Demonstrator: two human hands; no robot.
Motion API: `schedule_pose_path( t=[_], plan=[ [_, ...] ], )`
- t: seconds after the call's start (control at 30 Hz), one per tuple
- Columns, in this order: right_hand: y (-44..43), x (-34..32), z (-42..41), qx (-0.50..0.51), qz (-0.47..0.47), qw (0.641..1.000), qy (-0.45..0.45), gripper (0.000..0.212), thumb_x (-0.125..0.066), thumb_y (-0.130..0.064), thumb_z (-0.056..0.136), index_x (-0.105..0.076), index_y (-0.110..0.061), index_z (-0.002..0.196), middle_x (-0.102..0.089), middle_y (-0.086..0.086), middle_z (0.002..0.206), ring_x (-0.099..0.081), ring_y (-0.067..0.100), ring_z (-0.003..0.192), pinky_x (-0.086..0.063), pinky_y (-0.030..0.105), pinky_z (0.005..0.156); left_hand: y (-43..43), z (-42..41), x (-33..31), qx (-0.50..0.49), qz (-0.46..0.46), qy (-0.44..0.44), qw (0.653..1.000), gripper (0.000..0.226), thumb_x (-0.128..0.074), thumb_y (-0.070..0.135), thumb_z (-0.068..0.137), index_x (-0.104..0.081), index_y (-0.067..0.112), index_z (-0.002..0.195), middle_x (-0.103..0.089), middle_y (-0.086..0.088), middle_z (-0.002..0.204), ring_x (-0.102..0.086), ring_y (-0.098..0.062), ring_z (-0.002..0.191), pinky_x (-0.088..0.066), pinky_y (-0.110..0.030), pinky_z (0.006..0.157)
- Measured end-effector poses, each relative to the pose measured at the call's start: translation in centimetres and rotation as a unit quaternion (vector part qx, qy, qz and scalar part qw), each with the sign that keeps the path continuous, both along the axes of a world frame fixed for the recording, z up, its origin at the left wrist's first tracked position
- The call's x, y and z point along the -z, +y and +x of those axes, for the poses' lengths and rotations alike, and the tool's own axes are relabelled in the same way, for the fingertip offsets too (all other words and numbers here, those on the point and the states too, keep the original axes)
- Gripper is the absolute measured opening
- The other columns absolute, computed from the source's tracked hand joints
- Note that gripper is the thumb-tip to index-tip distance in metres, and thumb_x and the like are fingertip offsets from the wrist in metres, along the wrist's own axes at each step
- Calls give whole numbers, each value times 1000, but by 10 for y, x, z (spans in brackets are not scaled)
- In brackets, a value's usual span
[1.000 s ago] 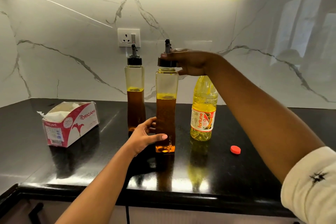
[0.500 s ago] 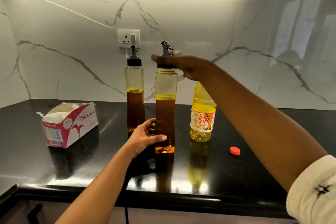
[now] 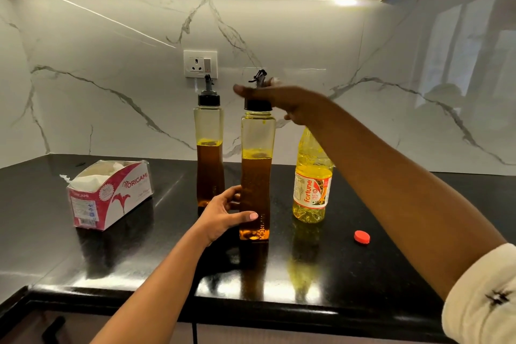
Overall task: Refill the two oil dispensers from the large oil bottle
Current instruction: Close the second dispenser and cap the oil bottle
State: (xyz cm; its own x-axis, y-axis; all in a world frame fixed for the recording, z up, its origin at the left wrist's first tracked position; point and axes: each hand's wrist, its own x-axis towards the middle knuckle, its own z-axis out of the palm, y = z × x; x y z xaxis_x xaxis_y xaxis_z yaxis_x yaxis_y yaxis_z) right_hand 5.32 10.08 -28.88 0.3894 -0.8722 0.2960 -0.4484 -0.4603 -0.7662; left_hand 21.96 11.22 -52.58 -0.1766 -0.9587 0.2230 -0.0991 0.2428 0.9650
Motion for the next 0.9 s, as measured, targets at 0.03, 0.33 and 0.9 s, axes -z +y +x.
schedule_pose_path(
  t=[0.03,0.33,0.9],
  plan=[
    [1,-4,-7,-37,40,998,-15,98,-69,-58,63,-32,-10,140,-36,9,147,-31,25,135,-22,51,109,0,0,0,2,1,2,1000,100,-94,45,44,-52,23,133,-64,-7,123,-63,-22,113,-51,-48,97],
    [-12,-4,-15,-50,16,999,-8,54,-73,-22,77,-51,-18,126,-58,2,120,-51,15,109,-41,34,91,-1,0,0,2,-1,-2,1000,101,-94,46,45,-51,23,134,-63,-7,124,-63,-23,114,-49,-50,99],
    [-6,-2,-8,44,-134,988,67,54,-74,-51,70,-58,-13,105,-60,2,94,-53,14,90,-43,24,67,-1,-1,0,6,-3,5,1000,93,-94,45,45,-56,25,128,-66,-6,120,-64,-22,111,-50,-50,98]
  ],
)
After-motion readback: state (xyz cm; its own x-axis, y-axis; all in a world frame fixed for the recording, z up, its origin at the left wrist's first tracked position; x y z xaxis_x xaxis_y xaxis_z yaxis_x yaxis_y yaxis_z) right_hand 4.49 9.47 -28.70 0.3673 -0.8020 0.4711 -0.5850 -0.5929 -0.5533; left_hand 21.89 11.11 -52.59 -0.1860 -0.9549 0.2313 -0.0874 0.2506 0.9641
